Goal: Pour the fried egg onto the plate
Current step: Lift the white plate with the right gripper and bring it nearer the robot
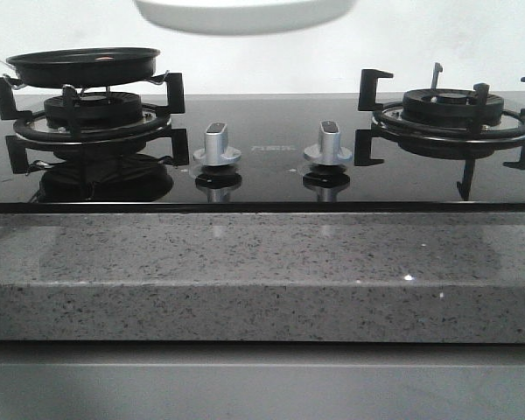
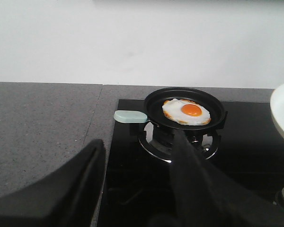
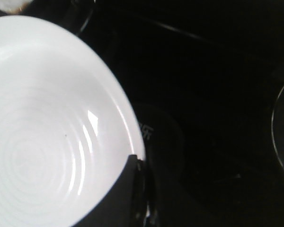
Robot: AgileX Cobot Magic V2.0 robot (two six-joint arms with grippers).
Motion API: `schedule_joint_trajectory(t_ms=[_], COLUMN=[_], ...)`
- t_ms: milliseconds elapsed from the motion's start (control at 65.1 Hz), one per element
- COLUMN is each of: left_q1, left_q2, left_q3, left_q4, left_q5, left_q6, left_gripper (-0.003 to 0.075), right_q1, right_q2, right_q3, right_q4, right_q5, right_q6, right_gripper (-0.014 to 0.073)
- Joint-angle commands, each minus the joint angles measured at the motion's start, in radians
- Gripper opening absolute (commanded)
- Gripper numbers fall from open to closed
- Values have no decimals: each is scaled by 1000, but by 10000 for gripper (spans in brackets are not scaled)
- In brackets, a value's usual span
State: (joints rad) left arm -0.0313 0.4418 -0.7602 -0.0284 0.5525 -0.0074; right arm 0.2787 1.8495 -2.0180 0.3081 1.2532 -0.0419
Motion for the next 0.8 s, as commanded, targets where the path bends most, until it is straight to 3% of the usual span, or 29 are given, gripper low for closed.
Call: schedule_joint_trajectory(t_ms=[0, 200, 323, 476, 784], left_q1=[-6, -6, -6, -6, -6], left_q2=[15, 15, 15, 15, 15], left_q3=[-25, -25, -25, -25, -25], left_q4=[-6, -6, -6, -6, -6], left_q5=[-79, -79, -79, -79, -79], left_q6=[-2, -2, -2, -2, -2], left_gripper=[322, 322, 322, 322, 322], right_q1=[1, 1, 1, 1, 1], right_q2=[-131, -287, -314, -305, -277], right_q3=[109, 452, 579, 654, 655], right_q4=[10, 17, 18, 47, 66], right_q5=[-106, -297, -378, -446, -485], right_q6=[-23, -44, -45, -45, -45], right_gripper=[-67, -67, -67, -67, -67])
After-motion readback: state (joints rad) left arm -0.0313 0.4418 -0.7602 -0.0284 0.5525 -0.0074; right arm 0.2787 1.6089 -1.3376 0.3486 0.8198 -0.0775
